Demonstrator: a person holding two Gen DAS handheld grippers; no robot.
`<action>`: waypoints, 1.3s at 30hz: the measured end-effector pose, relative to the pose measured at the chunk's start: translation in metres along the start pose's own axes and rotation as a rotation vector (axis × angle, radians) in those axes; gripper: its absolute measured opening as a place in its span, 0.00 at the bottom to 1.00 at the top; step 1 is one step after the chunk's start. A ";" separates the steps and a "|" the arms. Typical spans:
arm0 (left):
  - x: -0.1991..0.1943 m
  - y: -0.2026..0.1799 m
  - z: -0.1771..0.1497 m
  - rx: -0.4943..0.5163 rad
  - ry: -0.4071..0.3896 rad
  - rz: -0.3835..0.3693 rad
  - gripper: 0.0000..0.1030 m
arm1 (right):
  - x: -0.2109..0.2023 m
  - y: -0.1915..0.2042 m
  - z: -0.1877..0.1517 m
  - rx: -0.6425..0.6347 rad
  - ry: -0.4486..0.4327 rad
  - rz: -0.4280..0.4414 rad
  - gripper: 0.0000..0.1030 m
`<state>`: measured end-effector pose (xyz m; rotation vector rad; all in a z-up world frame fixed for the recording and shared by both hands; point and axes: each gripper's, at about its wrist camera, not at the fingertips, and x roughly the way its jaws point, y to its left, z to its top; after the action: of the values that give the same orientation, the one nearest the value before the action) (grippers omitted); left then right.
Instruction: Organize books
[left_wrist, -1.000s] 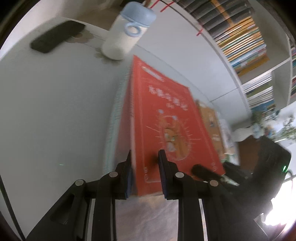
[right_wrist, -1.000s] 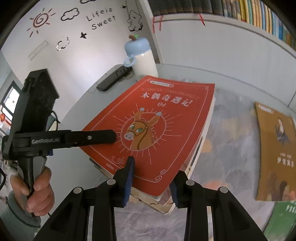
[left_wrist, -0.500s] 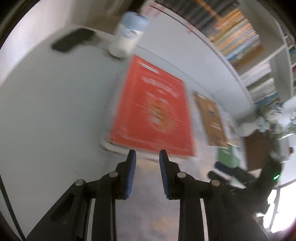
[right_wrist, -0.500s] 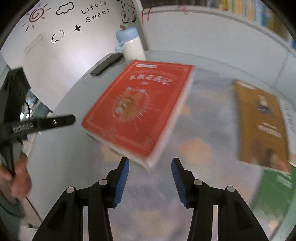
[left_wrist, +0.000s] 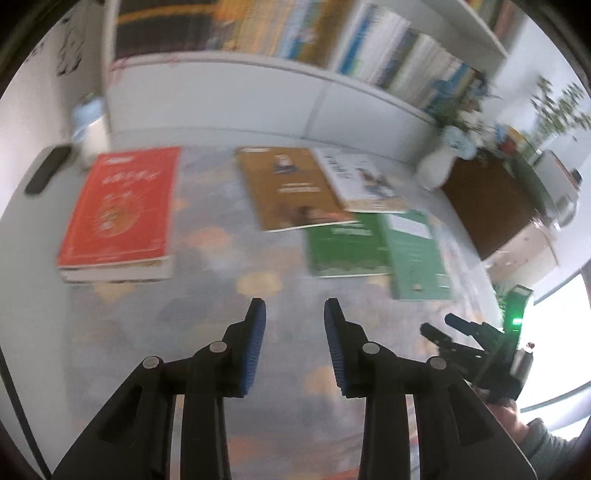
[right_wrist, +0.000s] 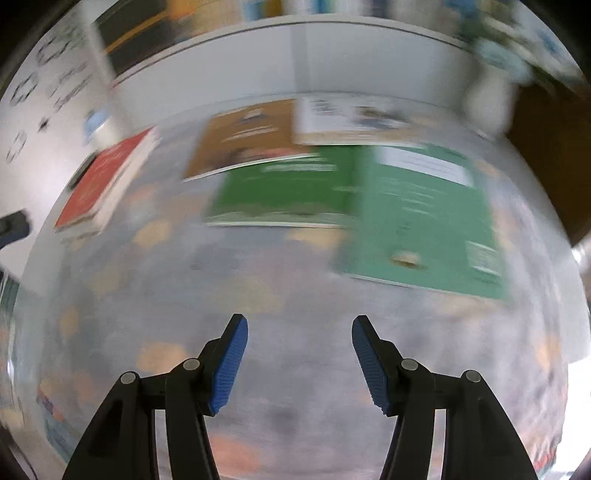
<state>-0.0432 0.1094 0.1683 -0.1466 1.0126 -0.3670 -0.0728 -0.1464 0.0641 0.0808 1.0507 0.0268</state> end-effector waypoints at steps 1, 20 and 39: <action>0.001 -0.014 0.000 0.008 0.000 -0.008 0.29 | -0.001 -0.011 -0.002 -0.001 -0.008 -0.024 0.66; 0.025 -0.201 0.013 0.200 0.004 -0.071 0.31 | 0.041 -0.115 -0.029 -0.053 -0.004 -0.055 1.00; 0.050 -0.241 0.028 0.232 0.043 -0.074 0.31 | 0.035 -0.117 -0.044 -0.034 -0.120 -0.044 1.00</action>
<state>-0.0518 -0.1341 0.2120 0.0330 1.0010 -0.5539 -0.0958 -0.2584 0.0032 0.0282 0.9315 -0.0002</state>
